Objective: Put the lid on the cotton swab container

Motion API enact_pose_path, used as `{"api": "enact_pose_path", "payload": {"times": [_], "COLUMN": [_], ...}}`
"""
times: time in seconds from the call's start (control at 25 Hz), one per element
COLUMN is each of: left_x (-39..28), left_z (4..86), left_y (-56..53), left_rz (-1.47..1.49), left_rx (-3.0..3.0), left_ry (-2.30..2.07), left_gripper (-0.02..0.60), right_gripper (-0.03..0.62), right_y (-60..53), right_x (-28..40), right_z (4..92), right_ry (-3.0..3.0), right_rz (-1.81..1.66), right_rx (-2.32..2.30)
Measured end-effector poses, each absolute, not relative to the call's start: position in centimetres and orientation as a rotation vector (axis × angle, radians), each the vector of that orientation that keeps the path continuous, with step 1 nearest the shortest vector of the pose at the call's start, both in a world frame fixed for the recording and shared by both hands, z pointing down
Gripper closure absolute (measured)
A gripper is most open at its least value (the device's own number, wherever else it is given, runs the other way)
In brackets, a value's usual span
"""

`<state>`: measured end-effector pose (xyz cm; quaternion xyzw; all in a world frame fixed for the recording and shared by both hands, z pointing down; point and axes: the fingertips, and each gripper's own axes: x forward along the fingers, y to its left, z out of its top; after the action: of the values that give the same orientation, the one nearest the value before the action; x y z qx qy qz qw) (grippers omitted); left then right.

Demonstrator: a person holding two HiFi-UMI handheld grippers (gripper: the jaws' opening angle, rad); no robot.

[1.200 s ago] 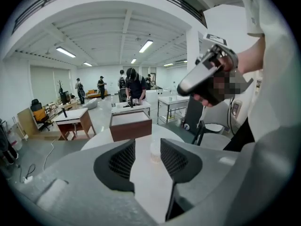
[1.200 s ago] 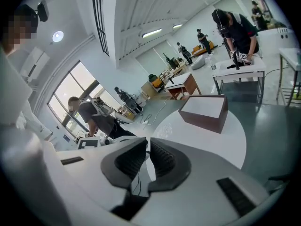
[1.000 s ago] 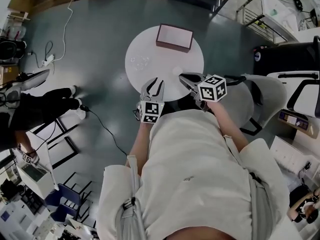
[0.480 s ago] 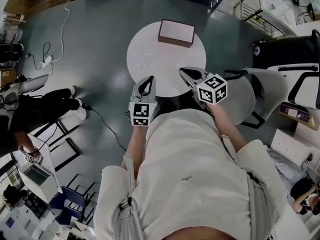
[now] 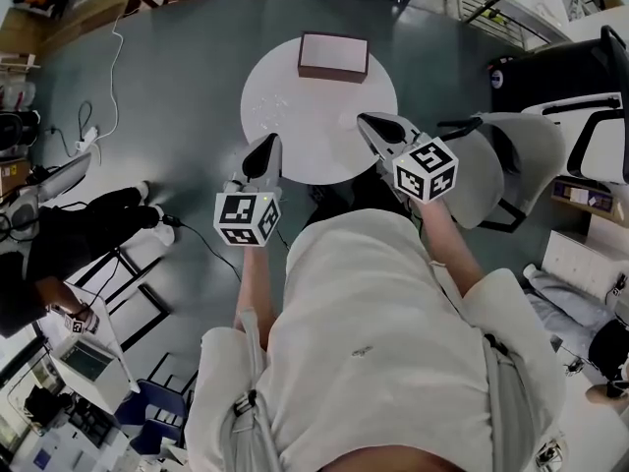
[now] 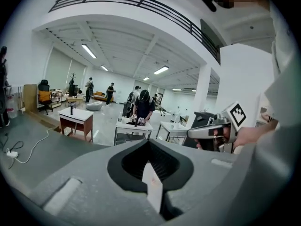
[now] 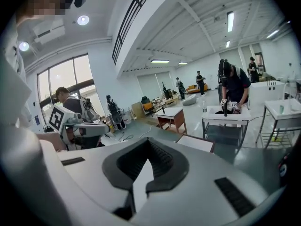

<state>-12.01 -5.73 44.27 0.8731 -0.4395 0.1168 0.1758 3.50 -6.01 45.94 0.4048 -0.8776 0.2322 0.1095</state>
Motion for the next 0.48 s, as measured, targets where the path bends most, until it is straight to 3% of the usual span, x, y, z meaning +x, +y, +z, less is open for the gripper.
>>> {"api": "enact_pose_path", "payload": {"times": [0.48], "left_x": [-14.1], "left_z": [41.3], "left_y": [-6.0], "left_rz": [0.318], "left_rx": [2.491], "left_ry": [-1.275], "left_gripper": [0.574], "right_gripper": [0.589], "right_y": [-6.3], "right_x": [4.2], "right_z": [42.9], "right_ry": [-2.562], "right_rz": [0.535], "right_rx": [1.253]}}
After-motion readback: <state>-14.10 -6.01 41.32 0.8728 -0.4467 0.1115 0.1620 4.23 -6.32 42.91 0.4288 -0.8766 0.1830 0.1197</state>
